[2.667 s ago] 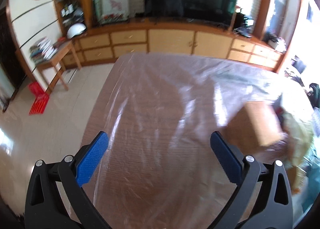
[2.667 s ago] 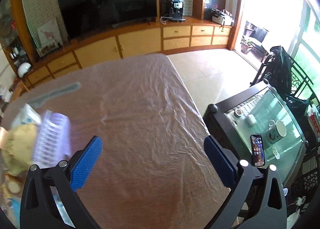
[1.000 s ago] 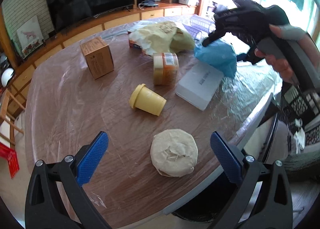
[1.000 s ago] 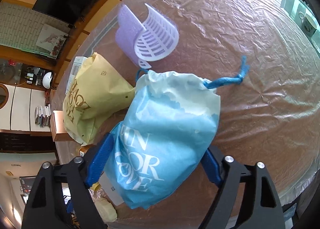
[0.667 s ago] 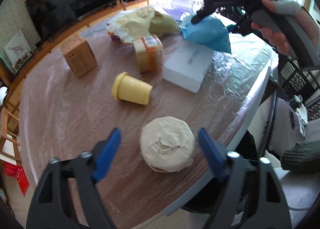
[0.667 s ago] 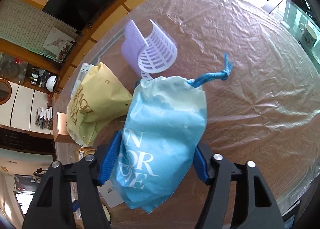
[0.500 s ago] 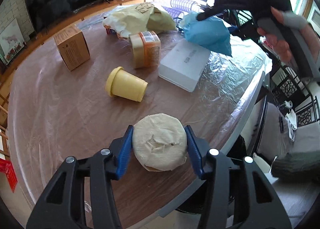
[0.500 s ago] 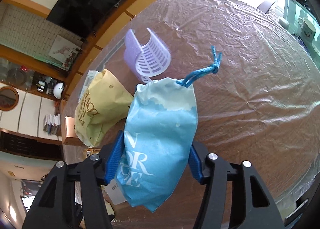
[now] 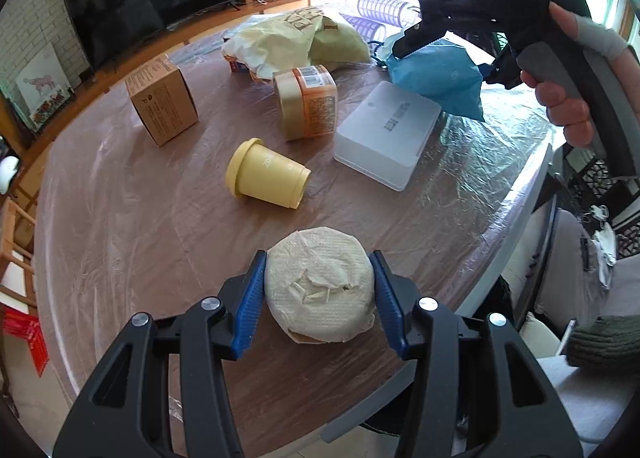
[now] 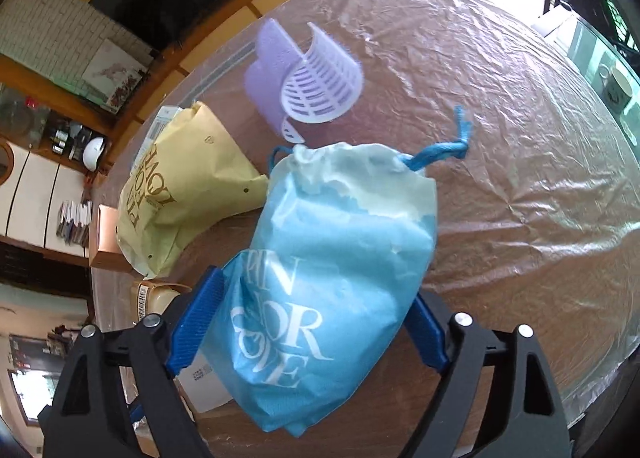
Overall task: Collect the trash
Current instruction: 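Carry the blue bag and wrapped bundle over the black trash bin with both tools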
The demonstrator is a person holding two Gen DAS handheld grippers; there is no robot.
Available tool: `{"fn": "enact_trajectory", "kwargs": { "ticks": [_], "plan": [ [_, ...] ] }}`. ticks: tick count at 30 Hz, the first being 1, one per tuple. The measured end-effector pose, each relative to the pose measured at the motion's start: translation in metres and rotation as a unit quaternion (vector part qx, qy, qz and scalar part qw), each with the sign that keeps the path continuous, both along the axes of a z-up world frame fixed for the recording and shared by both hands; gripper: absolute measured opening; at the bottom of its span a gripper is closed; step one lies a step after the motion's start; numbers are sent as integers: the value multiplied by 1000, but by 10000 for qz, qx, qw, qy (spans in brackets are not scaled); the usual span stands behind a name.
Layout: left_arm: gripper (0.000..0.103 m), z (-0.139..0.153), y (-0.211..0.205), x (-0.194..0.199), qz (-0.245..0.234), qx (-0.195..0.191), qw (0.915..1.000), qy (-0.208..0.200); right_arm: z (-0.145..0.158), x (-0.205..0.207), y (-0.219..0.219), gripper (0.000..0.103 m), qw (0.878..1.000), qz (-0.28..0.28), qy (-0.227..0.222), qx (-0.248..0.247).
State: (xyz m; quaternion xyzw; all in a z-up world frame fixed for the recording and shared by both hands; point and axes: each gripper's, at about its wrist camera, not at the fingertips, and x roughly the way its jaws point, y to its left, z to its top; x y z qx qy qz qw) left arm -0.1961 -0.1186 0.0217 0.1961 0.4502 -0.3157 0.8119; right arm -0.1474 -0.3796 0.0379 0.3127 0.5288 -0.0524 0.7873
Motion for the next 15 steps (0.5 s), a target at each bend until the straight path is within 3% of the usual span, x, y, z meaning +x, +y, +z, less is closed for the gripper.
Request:
{"fn": "enact_trajectory", "kwargs": {
  "ticks": [2,3,4,10,15],
  "plan": [
    [52,0,-5,-3,67,66,9999,-93,5,2,2,63,9997,121,-211,-40],
    [51,0,-6,-4,101,71,9999,-112,7,1,1,48,9996,125,-252,-53],
    [51,0,-7,-5,128,64,9998,-110,8,0,-3,45,9994,101,-312,52],
    [51,7,-2,-7,522,-364,9979,100,8,-18,-23,43,9948,113,-621,803],
    [51,16,4,-8,804,-610,9948,120,19,-41,-48,43,9924,100,-838,896]
  ]
}}
